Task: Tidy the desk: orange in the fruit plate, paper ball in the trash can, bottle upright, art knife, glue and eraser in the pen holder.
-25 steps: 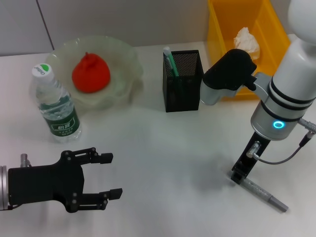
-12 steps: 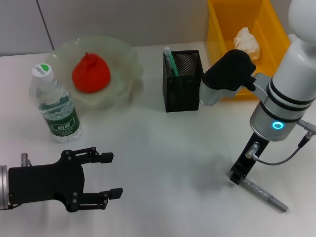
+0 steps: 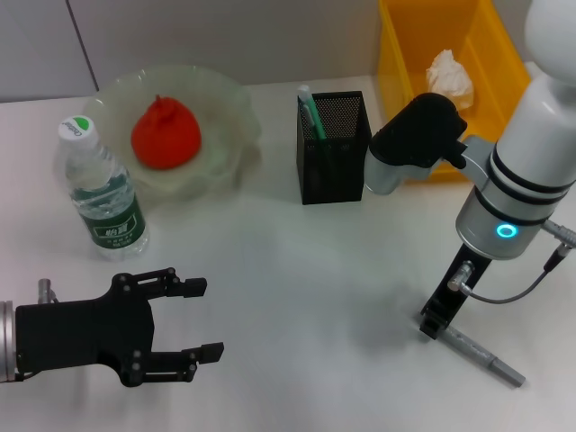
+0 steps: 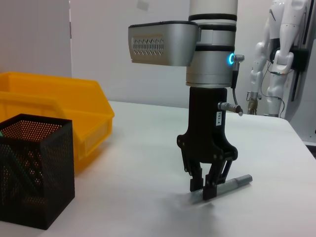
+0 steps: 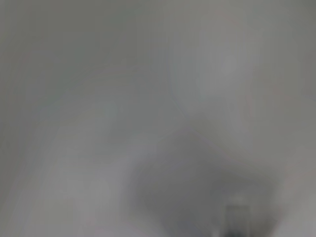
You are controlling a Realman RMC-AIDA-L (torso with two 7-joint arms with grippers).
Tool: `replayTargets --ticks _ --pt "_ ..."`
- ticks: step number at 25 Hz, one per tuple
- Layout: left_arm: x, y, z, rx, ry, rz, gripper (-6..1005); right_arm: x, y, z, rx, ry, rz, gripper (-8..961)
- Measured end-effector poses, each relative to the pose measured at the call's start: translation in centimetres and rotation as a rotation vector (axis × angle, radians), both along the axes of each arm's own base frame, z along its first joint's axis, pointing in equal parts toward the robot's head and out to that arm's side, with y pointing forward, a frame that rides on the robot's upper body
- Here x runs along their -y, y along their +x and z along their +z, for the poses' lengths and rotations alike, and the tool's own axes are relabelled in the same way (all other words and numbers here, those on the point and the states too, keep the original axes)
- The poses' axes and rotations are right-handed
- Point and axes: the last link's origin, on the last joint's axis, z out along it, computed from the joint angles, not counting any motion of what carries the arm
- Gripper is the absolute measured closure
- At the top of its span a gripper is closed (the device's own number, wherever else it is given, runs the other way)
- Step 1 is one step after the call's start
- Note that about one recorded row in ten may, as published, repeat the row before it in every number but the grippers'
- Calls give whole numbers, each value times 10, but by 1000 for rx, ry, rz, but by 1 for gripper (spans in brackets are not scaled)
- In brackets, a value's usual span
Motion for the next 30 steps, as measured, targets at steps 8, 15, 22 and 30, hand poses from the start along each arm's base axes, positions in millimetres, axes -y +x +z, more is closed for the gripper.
replayTargets --ticks 8,15,22,30 --pt "0 0 0 0 0 1 197 0 1 -1 2 -1 -4 749" --pt "0 0 0 0 0 1 197 1 2 -3 15 -11 -2 760" --pt "0 0 0 -1 1 1 197 0 -4 -1 12 1 21 800" --pt "-2 1 0 0 -1 1 197 -16 -28 27 -132 97 63 801"
